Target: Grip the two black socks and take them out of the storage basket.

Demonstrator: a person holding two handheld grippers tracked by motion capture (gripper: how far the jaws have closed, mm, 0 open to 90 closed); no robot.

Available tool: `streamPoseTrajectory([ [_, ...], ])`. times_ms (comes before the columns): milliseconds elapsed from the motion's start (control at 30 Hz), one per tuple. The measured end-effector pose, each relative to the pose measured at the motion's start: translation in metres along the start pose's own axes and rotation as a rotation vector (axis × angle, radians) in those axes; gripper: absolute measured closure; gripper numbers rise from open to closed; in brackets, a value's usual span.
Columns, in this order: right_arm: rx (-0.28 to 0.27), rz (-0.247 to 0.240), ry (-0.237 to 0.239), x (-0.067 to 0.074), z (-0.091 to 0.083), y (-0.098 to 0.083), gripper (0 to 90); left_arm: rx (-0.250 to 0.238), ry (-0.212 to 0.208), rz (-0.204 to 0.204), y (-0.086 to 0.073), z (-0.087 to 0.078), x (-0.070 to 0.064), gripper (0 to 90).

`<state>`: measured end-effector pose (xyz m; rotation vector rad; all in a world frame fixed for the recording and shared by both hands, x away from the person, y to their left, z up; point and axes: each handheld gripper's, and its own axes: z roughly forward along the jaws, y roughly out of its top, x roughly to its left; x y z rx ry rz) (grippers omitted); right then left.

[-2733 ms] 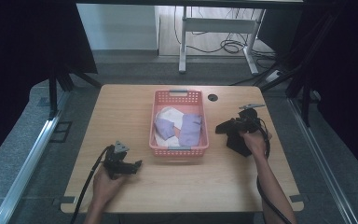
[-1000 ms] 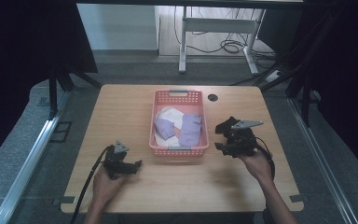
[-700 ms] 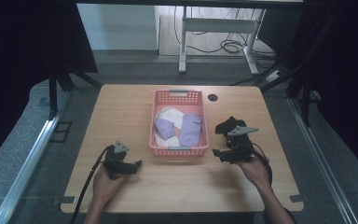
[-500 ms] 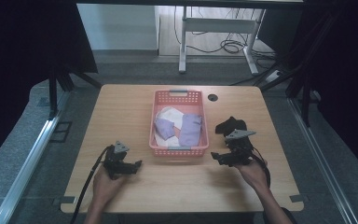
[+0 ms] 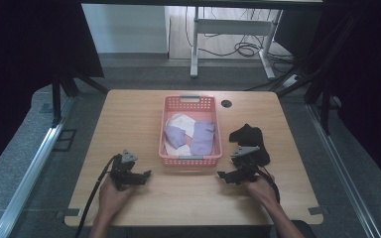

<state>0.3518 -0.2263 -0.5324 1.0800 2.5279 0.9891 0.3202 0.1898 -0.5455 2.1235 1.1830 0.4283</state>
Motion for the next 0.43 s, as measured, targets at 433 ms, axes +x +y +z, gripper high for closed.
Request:
streamPoseTrajectory([
  [433,-0.048,-0.074,-0.011,0.0045,0.0095,-0.0076,0.9,0.0,-0.002,0.0,-0.0001,0.0,-0.0003,10.6],
])
